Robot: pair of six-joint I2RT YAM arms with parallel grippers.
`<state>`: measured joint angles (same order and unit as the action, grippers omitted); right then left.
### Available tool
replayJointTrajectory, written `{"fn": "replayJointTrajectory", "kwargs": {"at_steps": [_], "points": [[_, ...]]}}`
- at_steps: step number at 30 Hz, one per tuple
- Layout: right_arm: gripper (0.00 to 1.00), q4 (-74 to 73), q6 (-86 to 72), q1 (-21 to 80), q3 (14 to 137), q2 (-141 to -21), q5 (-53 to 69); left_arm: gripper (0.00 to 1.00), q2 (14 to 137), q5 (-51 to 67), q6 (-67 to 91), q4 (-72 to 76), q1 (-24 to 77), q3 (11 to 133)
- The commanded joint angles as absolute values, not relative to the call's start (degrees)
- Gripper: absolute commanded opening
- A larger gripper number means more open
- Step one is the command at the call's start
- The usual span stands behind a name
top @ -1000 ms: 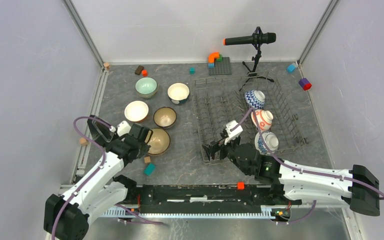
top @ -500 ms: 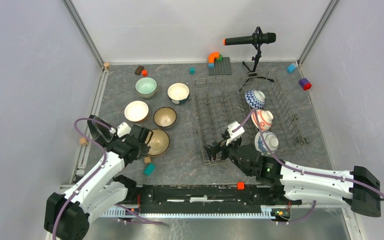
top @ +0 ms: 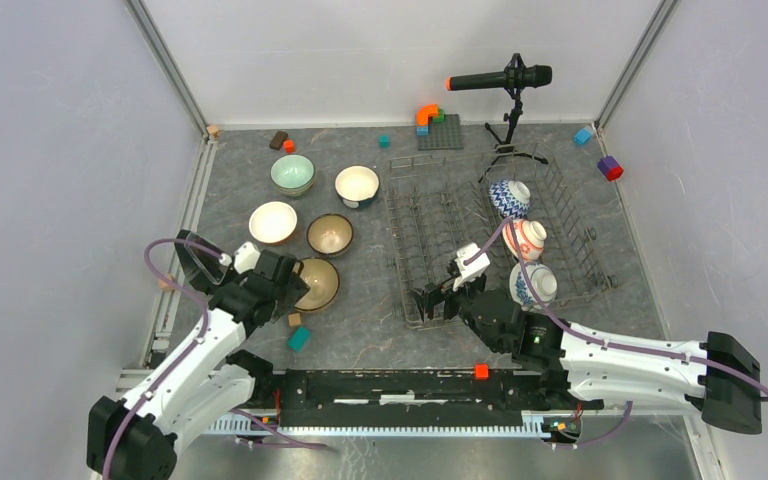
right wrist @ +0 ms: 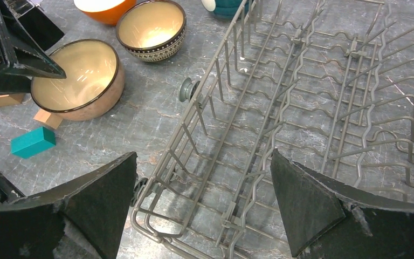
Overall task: Unload the bowls from the dish rack
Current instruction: Place the bowl at the center of the board, then adjust the dish rack at the center of the board.
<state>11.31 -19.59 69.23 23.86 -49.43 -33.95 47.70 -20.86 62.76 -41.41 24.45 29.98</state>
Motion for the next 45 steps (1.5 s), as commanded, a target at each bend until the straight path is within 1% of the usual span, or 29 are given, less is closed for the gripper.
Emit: {"fn": "replayJointTrajectory", "kwargs": {"at_steps": [1, 2, 4, 7, 11, 15, 20, 24, 28, 34, 37, 40, 43, 45], "points": [[0.98, 10.8, -18.9, 69.1, 25.1, -48.7, -36.4, 0.76, 44.7, -20.1, 63.7, -41.8, 24.2, 32.1], [0.98, 10.5, -19.1, 69.1, 25.3, -48.6, -36.7, 0.85, 43.8, -19.8, 63.1, -42.3, 24.2, 32.3], [0.98, 9.4, -20.0, 69.0, 25.6, -48.5, -37.8, 0.99, 42.0, -18.9, 61.6, -43.7, 24.2, 33.2], [0.98, 5.2, -22.5, 69.0, 27.6, -48.8, -41.7, 1.00, 39.1, -19.3, 57.6, -47.0, 24.2, 35.7], [0.98, 0.2, -20.5, 69.0, 30.9, -49.1, -44.8, 1.00, 36.0, -20.9, 50.9, -48.5, 24.2, 40.0], [0.98, 0.1, -15.5, 68.9, 32.2, -47.7, -48.8, 1.00, 34.9, -22.8, 43.0, -44.1, 24.2, 45.3], [0.98, -5.4, -12.1, 66.9, 35.5, -45.8, -52.2, 1.00, 38.7, -17.9, 35.6, -35.4, 24.2, 52.2], [0.98, -8.8, -12.6, 61.8, 38.2, -46.3, -48.6, 1.00, 43.4, -10.6, 35.2, -27.9, 24.2, 53.3], [0.98, -8.4, -13.3, 56.6, 39.8, -47.6, -44.3, 1.00, 48.9, -4.4, 37.8, -21.6, 24.2, 53.4], [0.96, -9.7, -17.3, 45.5, 40.7, -49.2, -39.9, 1.00, 56.7, 5.1, 39.0, -18.0, 24.3, 53.4], [0.95, -11.1, -19.8, 41.6, 38.8, -47.2, -40.1, 1.00, 57.9, 7.4, 37.9, -17.4, 24.3, 51.7], [0.95, -13.6, -23.1, 35.5, 35.8, -43.7, -40.4, 1.00, 57.3, 9.6, 38.9, -14.2, 24.3, 47.9], [0.94, -14.2, -26.6, 28.0, 31.3, -39.4, -35.8, 0.98, 57.6, 15.7, 41.1, -10.0, 24.5, 45.8], [0.93, -14.6, -28.6, 25.0, 29.4, -37.9, -33.3, 0.96, 58.3, 16.7, 41.7, -9.5, 25.1, 45.6]]}}
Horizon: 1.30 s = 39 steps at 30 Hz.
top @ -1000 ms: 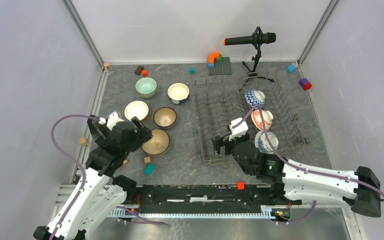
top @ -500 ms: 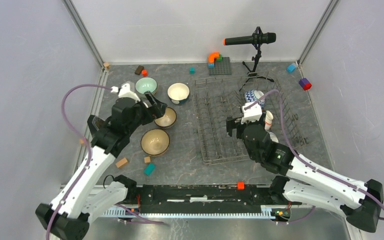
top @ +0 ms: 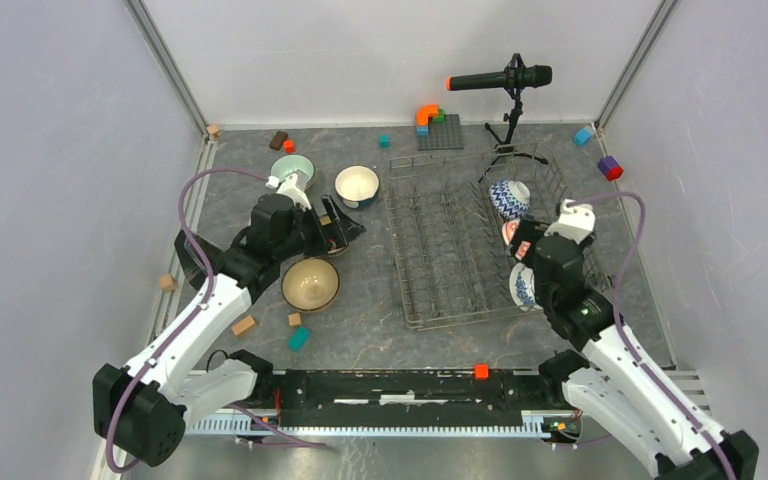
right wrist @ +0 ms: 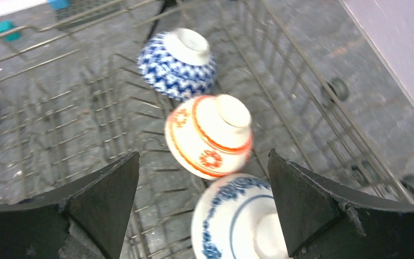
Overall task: Unload the bowls from the dish rack
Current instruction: Adjust the dish rack at the center of the board.
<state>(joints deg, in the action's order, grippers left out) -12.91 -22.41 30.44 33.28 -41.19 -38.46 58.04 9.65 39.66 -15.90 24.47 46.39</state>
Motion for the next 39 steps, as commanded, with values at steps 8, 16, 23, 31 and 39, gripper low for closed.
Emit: {"fn": "replayJointTrajectory", "kwargs": {"at_steps": [8, 16, 23, 31, 39], "points": [[0.93, -16.0, -31.1, 24.3, 25.7, -33.3, -30.0, 0.94, 64.0, 7.6, 36.6, -18.4, 36.4, 50.0], [0.93, -16.3, -29.6, 24.3, 25.5, -28.7, -26.4, 0.86, 70.0, 3.8, 36.8, -20.3, 40.0, 52.3], [0.93, -17.9, -28.1, 24.3, 26.9, -27.5, -24.1, 0.71, 80.6, 1.5, 34.8, -22.8, 44.9, 59.1], [0.93, -19.3, -26.1, 24.3, 28.3, -25.1, -22.8, 0.48, 90.3, -4.3, 32.7, -26.9, 45.9, 65.9], [0.94, -21.5, -24.2, 24.3, 29.3, -22.3, -21.7, 0.27, 95.9, -6.8, 30.9, -27.8, 45.9, 71.8]]}}
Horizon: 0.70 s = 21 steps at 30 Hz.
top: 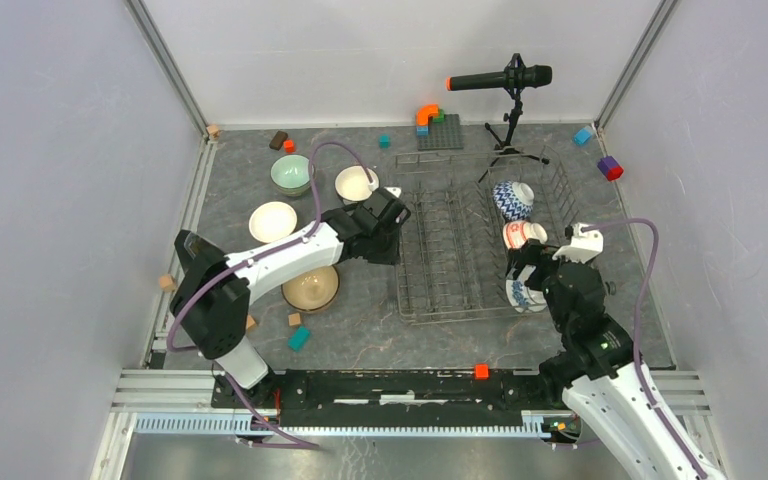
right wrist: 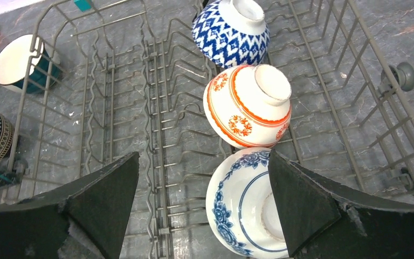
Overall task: Unload the bowls from the dish rack
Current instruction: Adjust the dish rack at the center of the board.
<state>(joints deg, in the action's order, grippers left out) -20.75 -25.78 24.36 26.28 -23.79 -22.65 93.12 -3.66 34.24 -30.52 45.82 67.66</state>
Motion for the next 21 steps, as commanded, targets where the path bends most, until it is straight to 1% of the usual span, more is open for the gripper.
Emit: {"fn": "replayJointTrajectory", "kwargs": {"at_steps": [1, 5, 12, 14, 16, 21], "points": [[0.94, -21.7, -24.1, 24.3, 29.3, -21.9, -21.3, 0.26, 96.5, -7.5, 30.3, -28.3, 45.9, 72.7], [0.95, -22.5, -23.7, 24.3, 28.8, -20.1, -20.7, 0.23, 99.3, -10.1, 28.0, -30.3, 45.7, 77.8], [0.95, -22.9, -23.8, 24.3, 27.0, -17.6, -20.2, 0.23, 102.0, -11.8, 28.4, -27.9, 44.3, 81.5], [0.95, -22.7, -23.9, 24.3, 26.2, -17.1, -20.1, 0.26, 101.2, -12.1, 28.8, -27.2, 44.3, 81.6], [0.95, -22.2, -23.9, 24.3, 25.5, -16.9, -20.3, 0.30, 99.7, -12.5, 28.6, -26.6, 44.3, 81.7], [0.96, -19.4, -22.7, 24.3, 23.5, -17.1, -21.5, 0.60, 92.6, -14.3, 28.5, -25.2, 44.3, 79.8]]}}
